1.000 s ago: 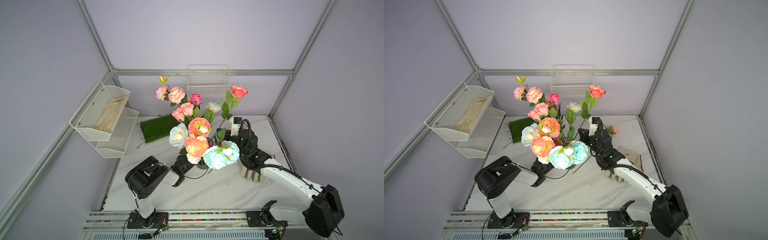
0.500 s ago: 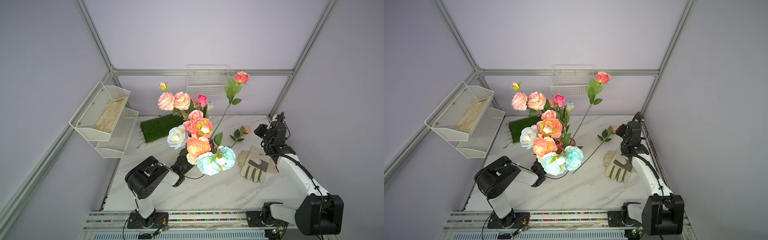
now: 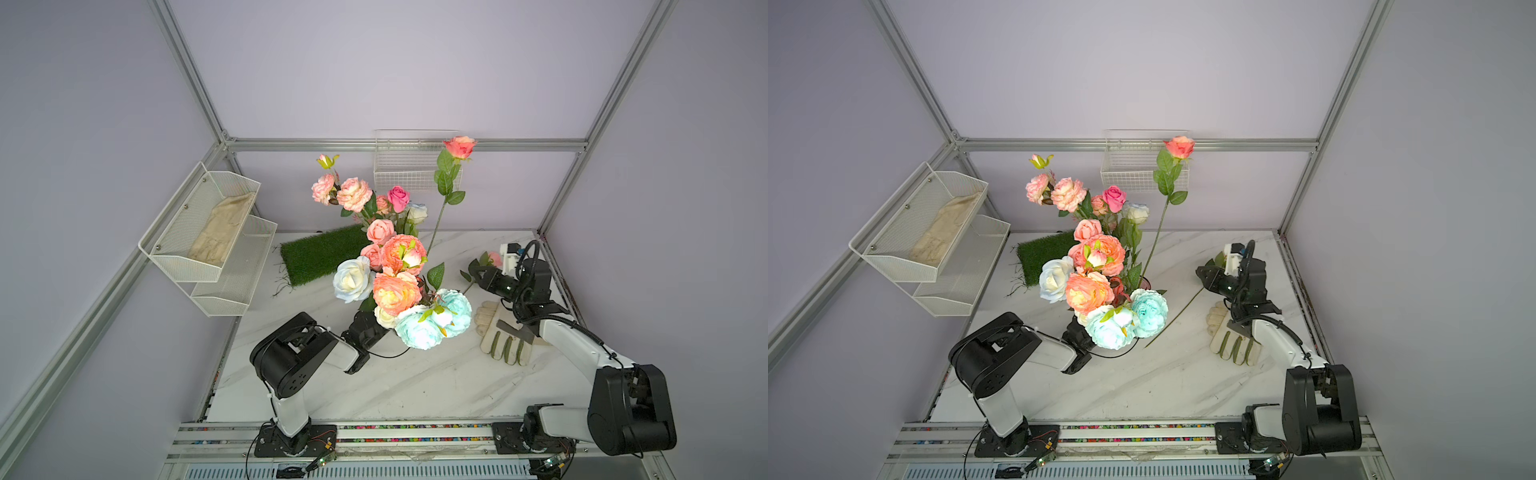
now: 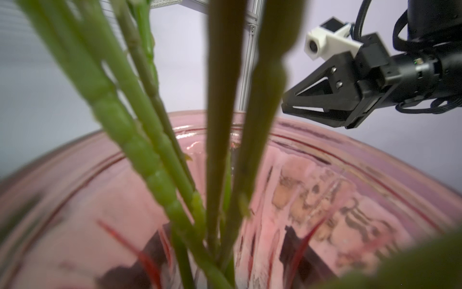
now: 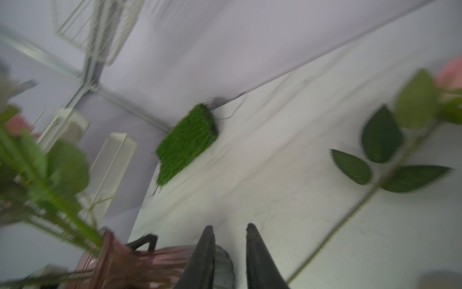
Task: Pick out pink flowers from the vase
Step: Pick up the flower from the vase.
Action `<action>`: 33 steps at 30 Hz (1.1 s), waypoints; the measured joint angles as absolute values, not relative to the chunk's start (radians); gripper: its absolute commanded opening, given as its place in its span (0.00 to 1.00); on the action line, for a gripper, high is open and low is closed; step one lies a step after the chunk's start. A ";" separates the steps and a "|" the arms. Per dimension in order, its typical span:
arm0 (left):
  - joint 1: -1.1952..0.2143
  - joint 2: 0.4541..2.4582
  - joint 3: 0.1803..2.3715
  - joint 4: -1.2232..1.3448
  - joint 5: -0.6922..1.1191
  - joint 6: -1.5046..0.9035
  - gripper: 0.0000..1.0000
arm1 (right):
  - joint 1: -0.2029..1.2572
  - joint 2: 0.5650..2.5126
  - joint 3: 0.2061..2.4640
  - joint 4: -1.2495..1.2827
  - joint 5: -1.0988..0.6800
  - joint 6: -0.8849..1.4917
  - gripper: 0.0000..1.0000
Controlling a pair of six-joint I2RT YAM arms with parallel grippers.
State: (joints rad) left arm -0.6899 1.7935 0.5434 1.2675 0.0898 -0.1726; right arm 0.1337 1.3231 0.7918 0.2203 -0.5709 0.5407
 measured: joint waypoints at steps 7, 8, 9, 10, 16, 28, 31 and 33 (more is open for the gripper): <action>-0.690 1.794 0.543 1.267 0.089 -0.173 0.00 | 0.323 1.403 0.878 0.299 -0.697 0.510 0.43; -0.690 1.794 0.543 1.267 0.089 -0.173 0.00 | 0.335 1.423 0.892 0.305 -0.699 0.510 0.43; -0.690 1.793 0.543 1.267 0.089 -0.173 0.00 | 0.344 1.442 0.904 0.311 -0.699 0.511 0.43; -0.690 1.794 0.543 1.267 0.089 -0.173 0.00 | 0.351 1.460 0.914 0.315 -0.698 0.511 0.43; -0.690 1.793 0.545 1.264 0.088 -0.176 0.00 | 0.365 1.566 0.985 0.349 -0.697 0.516 0.36; -0.688 1.784 0.546 1.247 0.074 -0.199 0.00 | 0.377 1.628 1.043 0.443 -0.687 0.573 0.25; -0.688 1.782 0.546 1.246 0.074 -0.198 0.00 | 0.387 1.628 1.043 0.453 -0.677 0.583 0.25; -0.688 1.782 0.546 1.246 0.074 -0.198 0.00 | 0.396 1.628 1.043 0.458 -0.662 0.589 0.23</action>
